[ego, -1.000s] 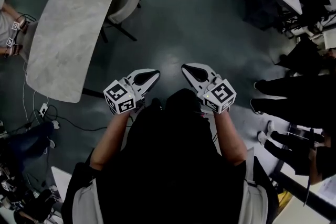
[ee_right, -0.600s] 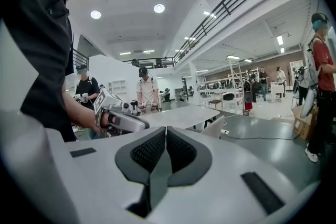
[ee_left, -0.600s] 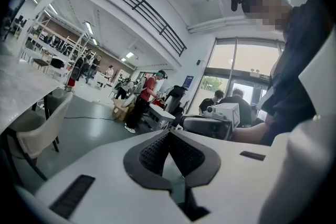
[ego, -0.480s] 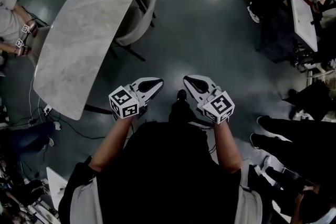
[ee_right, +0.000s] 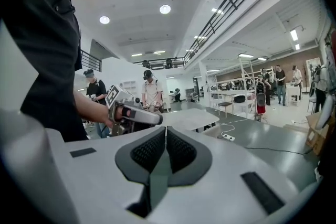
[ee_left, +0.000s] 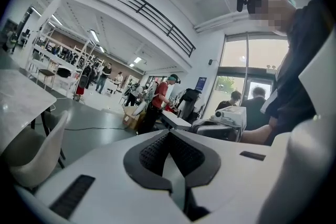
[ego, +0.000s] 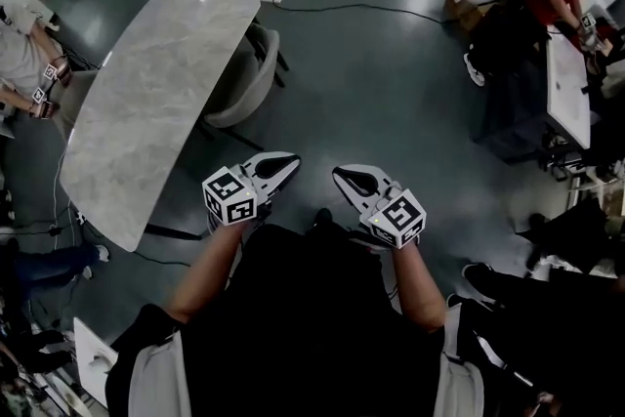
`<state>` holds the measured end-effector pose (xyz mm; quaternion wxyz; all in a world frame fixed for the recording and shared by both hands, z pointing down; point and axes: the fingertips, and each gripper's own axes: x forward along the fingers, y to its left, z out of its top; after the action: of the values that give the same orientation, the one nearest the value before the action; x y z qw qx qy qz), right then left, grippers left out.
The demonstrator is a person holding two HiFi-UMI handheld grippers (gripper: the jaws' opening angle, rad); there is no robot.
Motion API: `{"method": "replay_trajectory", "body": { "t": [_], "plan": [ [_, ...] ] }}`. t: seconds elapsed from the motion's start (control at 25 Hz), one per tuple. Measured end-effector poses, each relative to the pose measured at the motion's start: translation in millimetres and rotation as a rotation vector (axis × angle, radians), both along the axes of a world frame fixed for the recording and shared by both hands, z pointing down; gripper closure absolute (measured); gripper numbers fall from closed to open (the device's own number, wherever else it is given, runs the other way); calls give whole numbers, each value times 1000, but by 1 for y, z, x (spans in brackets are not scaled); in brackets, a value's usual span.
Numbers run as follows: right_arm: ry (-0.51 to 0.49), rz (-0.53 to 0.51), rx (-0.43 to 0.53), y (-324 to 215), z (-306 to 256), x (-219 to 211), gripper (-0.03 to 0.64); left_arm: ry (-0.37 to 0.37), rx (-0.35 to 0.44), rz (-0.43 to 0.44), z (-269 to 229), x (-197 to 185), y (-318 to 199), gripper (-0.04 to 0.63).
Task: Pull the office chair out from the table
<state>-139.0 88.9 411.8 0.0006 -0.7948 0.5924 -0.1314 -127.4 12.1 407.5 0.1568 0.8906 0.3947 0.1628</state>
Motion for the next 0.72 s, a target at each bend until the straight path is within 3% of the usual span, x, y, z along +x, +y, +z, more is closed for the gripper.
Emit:
{"method": "replay_trajectory", "body": {
  "t": [0.44,0.72],
  "plan": [
    [-20,-82,-37,-41,17,94,595,7,15,-79,11,82,-42,583],
    [-27,-96,-84,-86,19,189,595,7,3,-100,24,178,-101,583]
  ]
}}
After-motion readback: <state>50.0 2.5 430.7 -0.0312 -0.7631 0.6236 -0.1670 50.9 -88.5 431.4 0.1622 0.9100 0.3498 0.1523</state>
